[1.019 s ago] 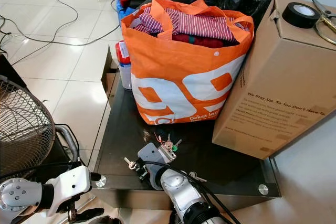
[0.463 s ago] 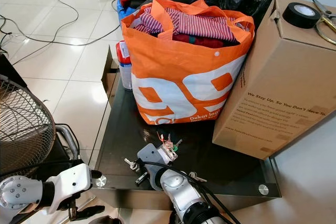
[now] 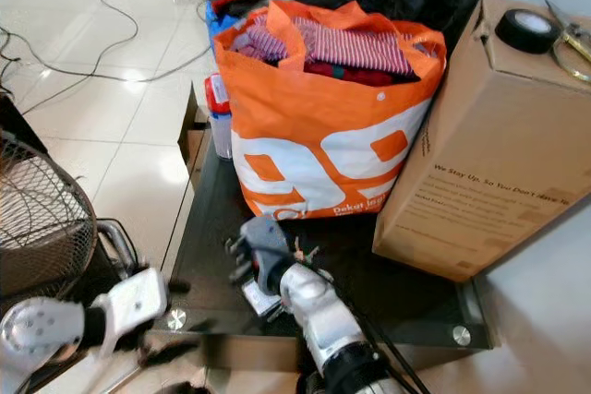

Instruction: Hang keys on a hook

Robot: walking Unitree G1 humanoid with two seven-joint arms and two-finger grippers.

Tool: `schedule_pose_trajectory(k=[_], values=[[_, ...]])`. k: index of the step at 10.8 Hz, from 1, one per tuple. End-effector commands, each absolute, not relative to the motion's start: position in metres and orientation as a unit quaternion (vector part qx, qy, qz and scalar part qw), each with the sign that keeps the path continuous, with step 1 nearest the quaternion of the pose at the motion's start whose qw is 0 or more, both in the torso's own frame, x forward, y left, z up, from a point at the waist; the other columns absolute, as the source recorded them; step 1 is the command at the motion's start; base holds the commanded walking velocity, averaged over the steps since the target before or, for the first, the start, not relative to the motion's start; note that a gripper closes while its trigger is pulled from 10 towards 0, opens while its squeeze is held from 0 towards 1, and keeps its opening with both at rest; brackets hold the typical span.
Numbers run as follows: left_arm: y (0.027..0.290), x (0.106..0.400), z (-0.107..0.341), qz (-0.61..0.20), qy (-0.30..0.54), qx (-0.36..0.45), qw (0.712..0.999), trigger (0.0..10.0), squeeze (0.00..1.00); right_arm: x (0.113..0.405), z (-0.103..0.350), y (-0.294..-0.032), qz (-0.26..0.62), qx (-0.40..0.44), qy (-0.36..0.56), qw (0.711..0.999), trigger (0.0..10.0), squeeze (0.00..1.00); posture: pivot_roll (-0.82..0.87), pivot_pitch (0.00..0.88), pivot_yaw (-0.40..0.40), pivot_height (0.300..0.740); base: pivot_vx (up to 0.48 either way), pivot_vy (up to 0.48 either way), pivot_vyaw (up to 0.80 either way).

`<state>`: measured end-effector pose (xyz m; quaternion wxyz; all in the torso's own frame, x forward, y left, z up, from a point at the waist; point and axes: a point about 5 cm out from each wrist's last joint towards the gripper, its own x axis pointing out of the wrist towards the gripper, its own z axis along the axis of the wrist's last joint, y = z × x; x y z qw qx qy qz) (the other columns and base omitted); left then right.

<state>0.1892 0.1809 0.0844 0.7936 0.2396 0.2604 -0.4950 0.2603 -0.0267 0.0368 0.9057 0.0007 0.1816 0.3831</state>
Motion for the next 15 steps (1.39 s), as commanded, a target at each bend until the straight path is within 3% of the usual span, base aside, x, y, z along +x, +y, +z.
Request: schedule_pose_trajectory(k=[1,4,7,9,12,13,14,15], values=[[0.178,0.193,0.091,-0.487,0.243,0.229,0.807,10.0,0.0,0.261,0.038,-0.04,0.365,0.014,0.187,0.912,0.0,0.0,-0.05,0.0,-0.04,0.74,0.0,0.0,0.0],[0.145,0.223,0.122,-0.433,0.123,0.138,0.882,10.0,0.0,0.279,0.097,-0.127,0.218,0.024,0.101,0.97,0.0,0.0,-0.09,0.0,-0.051,0.74,0.0,0.0,0.0],[0.14,0.249,0.128,-0.332,0.083,0.154,0.927,10.0,0.0,0.247,0.123,-0.186,0.043,0.009,0.087,0.995,0.0,0.0,-0.13,0.0,-0.006,0.74,0.0,0.0,0.0],[0.144,0.258,0.137,-0.264,0.051,0.158,0.95,10.0,0.0,0.222,0.128,-0.197,-0.018,0.014,0.079,0.997,0.0,0.0,-0.13,0.0,0.005,0.74,0.0,0.0,0.0],[0.155,0.26,0.139,-0.191,0.048,0.137,0.971,10.0,0.0,0.216,0.12,-0.189,-0.053,0.042,0.098,0.993,0.0,0.0,-0.11,0.0,0.013,0.74,0.0,0.0,0.0],[0.162,0.266,0.132,-0.162,0.059,0.121,0.978,10.0,0.0,0.221,0.115,-0.182,-0.051,0.038,0.106,0.992,3.6,0.0,-0.1,0.0,0.019,0.74,0.0,0.0,0.0],[0.165,0.268,0.127,-0.153,0.067,0.128,0.978,10.0,0.0,0.224,0.11,-0.176,-0.046,0.023,0.12,0.991,10.0,0.0,-0.12,0.0,0.038,0.74,0.0,0.0,0.0],[0.165,0.269,0.125,-0.153,0.067,0.135,0.977,10.0,0.0,0.224,0.108,-0.174,-0.044,0.018,0.124,0.991,10.0,0.0,-0.12,0.0,0.038,0.74,0.0,0.0,0.0]])
